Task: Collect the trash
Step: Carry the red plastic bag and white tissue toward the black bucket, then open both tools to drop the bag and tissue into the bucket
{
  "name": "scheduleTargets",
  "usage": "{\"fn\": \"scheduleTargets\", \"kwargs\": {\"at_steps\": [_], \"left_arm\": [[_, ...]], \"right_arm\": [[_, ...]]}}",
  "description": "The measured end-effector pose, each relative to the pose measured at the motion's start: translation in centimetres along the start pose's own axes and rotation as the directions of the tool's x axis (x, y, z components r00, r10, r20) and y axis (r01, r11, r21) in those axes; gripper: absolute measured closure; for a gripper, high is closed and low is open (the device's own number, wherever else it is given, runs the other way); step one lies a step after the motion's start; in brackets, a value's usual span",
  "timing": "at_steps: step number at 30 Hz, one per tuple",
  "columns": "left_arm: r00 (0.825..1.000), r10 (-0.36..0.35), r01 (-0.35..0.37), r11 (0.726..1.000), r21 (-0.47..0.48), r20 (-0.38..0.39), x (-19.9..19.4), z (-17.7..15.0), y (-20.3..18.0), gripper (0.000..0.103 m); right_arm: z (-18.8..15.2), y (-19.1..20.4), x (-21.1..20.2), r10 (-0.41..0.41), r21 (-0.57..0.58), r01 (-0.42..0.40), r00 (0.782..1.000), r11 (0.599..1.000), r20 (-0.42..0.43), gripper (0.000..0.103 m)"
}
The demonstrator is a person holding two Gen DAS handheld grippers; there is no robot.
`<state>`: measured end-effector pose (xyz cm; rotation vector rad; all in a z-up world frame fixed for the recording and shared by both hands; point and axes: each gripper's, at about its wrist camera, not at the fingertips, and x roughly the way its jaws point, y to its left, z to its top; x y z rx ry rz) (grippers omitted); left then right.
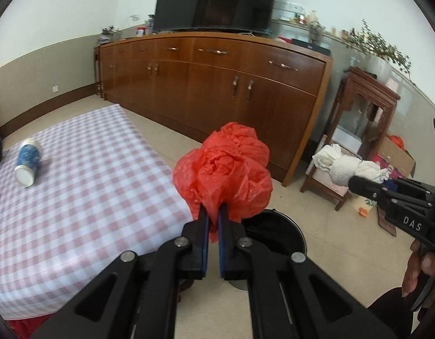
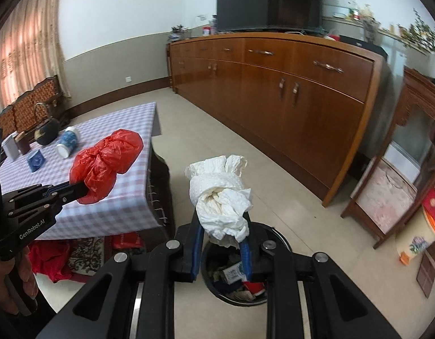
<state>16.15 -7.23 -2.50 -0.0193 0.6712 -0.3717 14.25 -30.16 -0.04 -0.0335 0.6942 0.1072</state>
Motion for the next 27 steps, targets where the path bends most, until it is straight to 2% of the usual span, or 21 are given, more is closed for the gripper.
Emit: {"fn": "scheduleTargets", "kwargs": {"at_steps": [12, 19, 27], "left_arm": [[0.993, -0.052, 0.059, 0.996, 0.062, -0.106, 4.4, -2.1, -4.3, 0.097], [0.983, -0.065, 0.083, 0.991, 0.106, -0.172, 8.4, -3.0, -7.0, 0.097], [0.966, -0.075, 0.108, 0.987, 0.121, -0.247, 11.8, -4.5, -8.4, 0.097]], "right_arm": [[-3.1, -4.8, 1.3, -0.055, 0.061, 0.058, 0.997, 0.996, -0.052, 0.079], [-5.3, -7.5, 4.4, -0.052, 0.078, 0.062, 0.991, 0.995, -0.122, 0.079], [-7.7, -9.7, 8.7, -0.032, 0.065, 0.046, 0.978, 0.997, -0.205, 0.079]]}}
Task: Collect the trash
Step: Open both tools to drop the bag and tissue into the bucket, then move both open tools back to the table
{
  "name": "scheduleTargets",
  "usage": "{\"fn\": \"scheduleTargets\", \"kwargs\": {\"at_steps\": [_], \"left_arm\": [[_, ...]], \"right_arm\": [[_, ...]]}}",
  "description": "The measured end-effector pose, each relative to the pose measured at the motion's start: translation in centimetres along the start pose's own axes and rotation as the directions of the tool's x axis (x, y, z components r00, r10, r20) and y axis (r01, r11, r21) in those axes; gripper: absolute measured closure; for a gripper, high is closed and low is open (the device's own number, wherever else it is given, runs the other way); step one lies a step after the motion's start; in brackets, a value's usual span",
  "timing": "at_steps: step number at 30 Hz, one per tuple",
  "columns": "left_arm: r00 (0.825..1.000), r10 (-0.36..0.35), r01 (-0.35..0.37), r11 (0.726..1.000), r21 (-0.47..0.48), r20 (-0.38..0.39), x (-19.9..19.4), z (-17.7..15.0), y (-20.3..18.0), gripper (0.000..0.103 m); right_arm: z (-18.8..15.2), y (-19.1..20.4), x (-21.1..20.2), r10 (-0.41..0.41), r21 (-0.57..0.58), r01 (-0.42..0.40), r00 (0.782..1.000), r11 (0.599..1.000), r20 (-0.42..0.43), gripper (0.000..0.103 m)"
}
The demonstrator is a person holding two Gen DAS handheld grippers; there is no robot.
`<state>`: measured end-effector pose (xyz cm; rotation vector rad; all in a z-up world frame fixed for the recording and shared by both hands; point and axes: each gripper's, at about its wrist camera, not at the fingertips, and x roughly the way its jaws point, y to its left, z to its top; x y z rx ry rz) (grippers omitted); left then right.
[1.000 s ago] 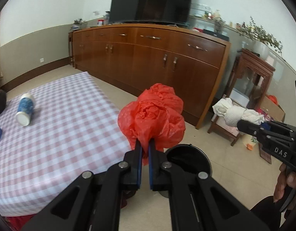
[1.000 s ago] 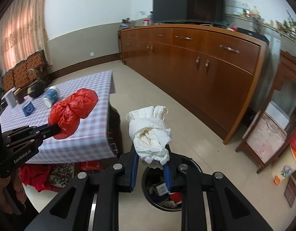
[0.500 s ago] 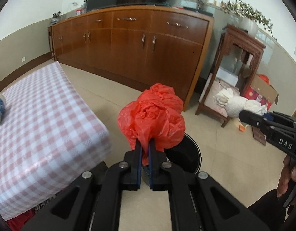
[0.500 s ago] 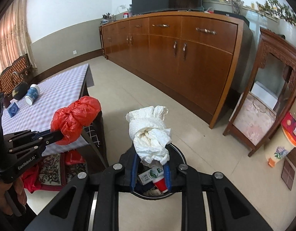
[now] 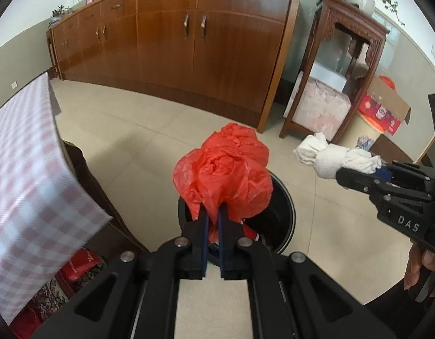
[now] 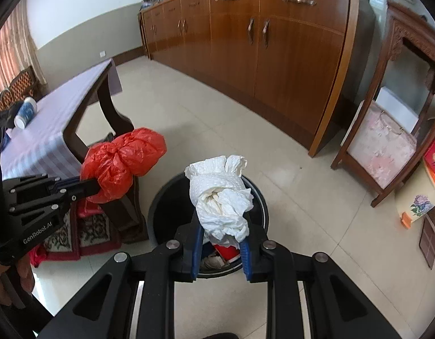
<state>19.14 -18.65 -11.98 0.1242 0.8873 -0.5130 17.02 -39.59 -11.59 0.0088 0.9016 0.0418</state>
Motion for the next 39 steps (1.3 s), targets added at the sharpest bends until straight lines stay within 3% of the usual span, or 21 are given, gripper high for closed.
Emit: {"fn": "scheduleTargets", "kwargs": {"at_steps": [8, 14, 15, 16, 17, 18, 19, 20, 21, 23, 39], "left_arm": [[0.995, -0.007, 0.01, 0.999, 0.031, -0.103, 4.8, 0.3, -0.5, 0.096], [0.984, -0.024, 0.034, 0.998, 0.053, -0.176, 8.4, -0.1, -0.9, 0.095], [0.983, -0.014, 0.023, 0.999, 0.048, -0.181, 8.9, -0.4, -0.7, 0.093], [0.981, 0.014, -0.007, 0.999, 0.039, -0.195, 9.4, -0.7, -0.4, 0.074], [0.979, 0.049, -0.044, 0.999, 0.032, -0.2, 9.6, -1.0, 0.0, 0.04], [0.981, 0.073, -0.071, 0.997, 0.015, -0.179, 9.3, -1.4, 0.5, 0.027], [0.983, 0.084, -0.084, 0.996, 0.008, -0.166, 9.0, -1.5, 0.7, 0.015], [0.983, 0.094, -0.094, 0.996, 0.005, -0.16, 8.6, -1.8, 0.9, 0.01], [0.982, 0.1, -0.101, 0.995, 0.002, -0.16, 8.3, -2.0, 1.0, 0.009], [0.984, 0.106, -0.108, 0.994, -0.003, -0.146, 7.6, -2.1, 1.0, 0.001], [0.987, 0.151, -0.154, 0.985, -0.076, -0.054, 2.2, -2.4, 2.5, 0.0]], "right_arm": [[-0.4, -0.8, 5.9, 0.028, -0.054, -0.033, 0.995, 0.998, -0.098, 0.079], [-0.8, -0.8, 10.4, 0.077, -0.122, -0.102, 0.978, 0.987, -0.194, 0.078], [-1.0, -0.9, 11.2, 0.069, -0.132, -0.098, 0.976, 0.986, -0.207, 0.069], [-1.2, -1.4, 11.8, 0.032, -0.139, -0.061, 0.979, 0.988, -0.203, 0.057], [-1.3, -1.7, 12.0, 0.016, -0.141, -0.046, 0.979, 0.989, -0.203, 0.029], [-1.4, -1.9, 11.9, 0.001, -0.141, -0.029, 0.981, 0.99, -0.193, 0.013], [-1.5, -2.3, 11.6, -0.019, -0.139, -0.006, 0.984, 0.99, -0.176, 0.012], [-1.5, -2.4, 11.5, -0.024, -0.137, 0.0, 0.985, 0.991, -0.173, 0.011], [-1.5, -2.6, 11.4, -0.038, -0.134, 0.015, 0.985, 0.991, -0.171, 0.003], [-1.6, -2.8, 11.4, -0.092, -0.139, 0.067, 0.979, 0.988, -0.18, 0.0], [-0.9, 0.7, 6.4, -0.067, -0.129, 0.055, 0.994, 0.99, -0.09, 0.0]]}}
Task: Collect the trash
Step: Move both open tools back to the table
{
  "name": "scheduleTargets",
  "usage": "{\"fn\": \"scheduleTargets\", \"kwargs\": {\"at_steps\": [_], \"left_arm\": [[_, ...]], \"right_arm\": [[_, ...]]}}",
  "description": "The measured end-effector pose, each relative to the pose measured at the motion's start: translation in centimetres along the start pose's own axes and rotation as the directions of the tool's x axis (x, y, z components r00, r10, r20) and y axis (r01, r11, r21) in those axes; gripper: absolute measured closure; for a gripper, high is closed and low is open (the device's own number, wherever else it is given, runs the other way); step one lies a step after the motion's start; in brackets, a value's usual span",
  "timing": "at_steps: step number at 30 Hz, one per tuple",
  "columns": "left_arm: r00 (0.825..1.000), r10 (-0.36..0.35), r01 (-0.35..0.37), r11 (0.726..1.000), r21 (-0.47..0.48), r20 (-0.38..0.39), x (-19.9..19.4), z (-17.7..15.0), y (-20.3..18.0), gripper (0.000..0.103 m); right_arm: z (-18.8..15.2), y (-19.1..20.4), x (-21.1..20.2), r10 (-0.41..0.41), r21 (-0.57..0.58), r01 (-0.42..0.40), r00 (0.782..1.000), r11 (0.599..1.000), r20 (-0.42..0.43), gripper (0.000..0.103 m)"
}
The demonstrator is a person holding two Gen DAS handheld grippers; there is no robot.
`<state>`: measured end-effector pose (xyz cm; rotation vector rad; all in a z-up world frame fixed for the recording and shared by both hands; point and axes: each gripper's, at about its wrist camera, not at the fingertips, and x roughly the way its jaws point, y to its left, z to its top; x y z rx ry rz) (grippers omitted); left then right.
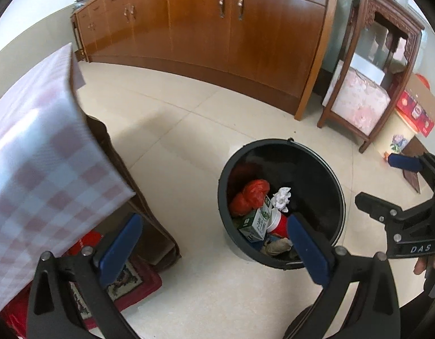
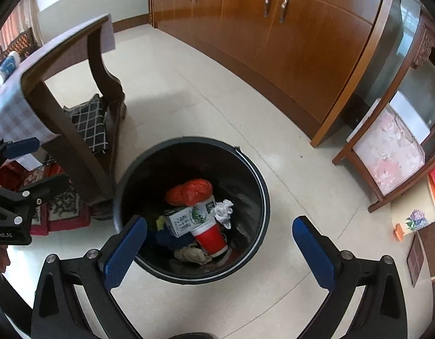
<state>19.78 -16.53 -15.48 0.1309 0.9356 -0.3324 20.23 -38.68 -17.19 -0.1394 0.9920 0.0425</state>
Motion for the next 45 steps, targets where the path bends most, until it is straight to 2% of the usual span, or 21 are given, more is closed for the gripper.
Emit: {"fn": "scheduleTargets", "kwargs": {"at_steps": [7, 20, 28, 38, 45], "left_arm": [[0.998, 0.053, -0.052, 0.998, -0.035, 0.04, -3.1, -0.4, 1.5, 0.0], [0.987, 0.104, -0.091, 0.99, -0.105, 0.124, -9.0, -1.0, 4.7, 0.0], [0.971, 0.157, -0.128, 0.978, -0.164, 0.179, -12.4, -1.3, 7.5, 0.0], [0.949, 0.23, -0.177, 0.954, -0.241, 0.216, -15.5, -2.4, 11.3, 0.0], [0.921, 0.314, -0.239, 0.923, -0.3, 0.231, -18.2, -3.8, 14.5, 0.0]], "right_arm": [[1.3, 1.8, -3.1, 0.012, -0.024, -0.01, 0.998, 1.0, 0.061, 0.0], [2.6, 6.0, -8.3, 0.062, -0.063, -0.052, 0.984, 0.997, 0.166, 0.0], [4.2, 8.8, -11.8, 0.107, -0.095, -0.086, 0.964, 0.992, 0.243, 0.0], [6.7, 13.0, -14.1, 0.169, -0.158, -0.125, 0.937, 0.979, 0.307, 0.0], [8.2, 16.8, -15.6, 0.244, -0.214, -0.177, 0.904, 0.961, 0.351, 0.0]]}}
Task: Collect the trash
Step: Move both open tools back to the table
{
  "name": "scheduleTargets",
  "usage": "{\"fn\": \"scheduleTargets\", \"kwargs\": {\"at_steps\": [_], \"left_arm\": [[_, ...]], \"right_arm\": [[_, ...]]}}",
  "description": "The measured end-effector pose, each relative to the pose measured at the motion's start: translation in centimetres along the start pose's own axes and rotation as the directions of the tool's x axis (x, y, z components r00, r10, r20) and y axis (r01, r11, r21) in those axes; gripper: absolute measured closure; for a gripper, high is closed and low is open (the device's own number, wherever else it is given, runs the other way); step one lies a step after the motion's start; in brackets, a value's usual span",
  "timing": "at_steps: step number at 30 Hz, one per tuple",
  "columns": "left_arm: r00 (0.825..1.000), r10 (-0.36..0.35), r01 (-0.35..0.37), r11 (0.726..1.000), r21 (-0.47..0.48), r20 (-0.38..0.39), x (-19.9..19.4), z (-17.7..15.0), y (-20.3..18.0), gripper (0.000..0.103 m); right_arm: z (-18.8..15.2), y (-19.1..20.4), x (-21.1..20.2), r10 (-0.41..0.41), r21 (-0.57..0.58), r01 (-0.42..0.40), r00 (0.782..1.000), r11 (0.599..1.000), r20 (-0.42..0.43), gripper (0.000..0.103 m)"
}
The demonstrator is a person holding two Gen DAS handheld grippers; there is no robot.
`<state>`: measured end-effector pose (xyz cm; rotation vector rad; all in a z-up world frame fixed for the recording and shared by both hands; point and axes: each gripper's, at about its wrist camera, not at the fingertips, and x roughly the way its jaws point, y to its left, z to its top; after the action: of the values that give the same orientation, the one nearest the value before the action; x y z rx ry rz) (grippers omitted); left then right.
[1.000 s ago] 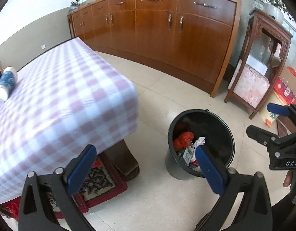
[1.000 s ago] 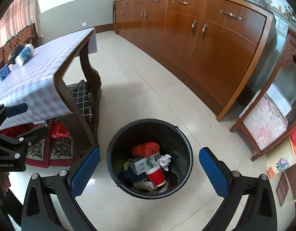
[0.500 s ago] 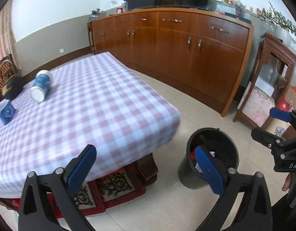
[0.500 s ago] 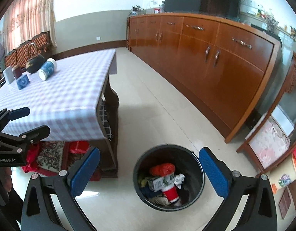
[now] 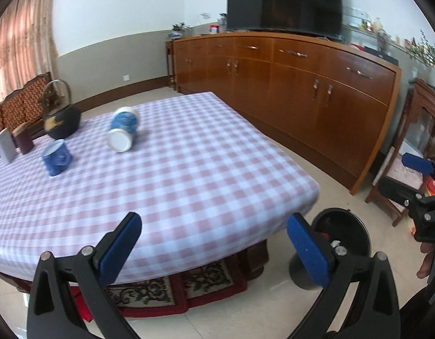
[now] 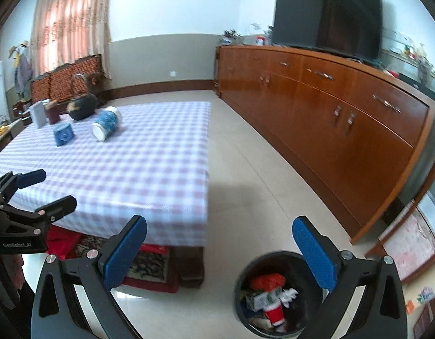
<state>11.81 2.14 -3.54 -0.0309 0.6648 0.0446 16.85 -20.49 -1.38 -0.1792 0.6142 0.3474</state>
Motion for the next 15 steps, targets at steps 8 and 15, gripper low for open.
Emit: {"fn": "scheduleTargets", "kwargs": {"at_steps": [8, 15], "left_arm": [[0.998, 0.061, -0.06, 0.997, -0.047, 0.026, -1.3, 0.3, 4.0, 0.0], [0.993, 0.108, -0.104, 0.99, -0.1, 0.037, -2.2, 0.1, 7.8, 0.0]], "right_arm": [[1.9, 3.2, 0.8, 0.062, -0.006, -0.062, 0.998, 0.998, 0.006, 0.0], [3.4, 6.4, 2.1, 0.101, -0.035, -0.101, 0.995, 0.994, -0.005, 0.0]]}}
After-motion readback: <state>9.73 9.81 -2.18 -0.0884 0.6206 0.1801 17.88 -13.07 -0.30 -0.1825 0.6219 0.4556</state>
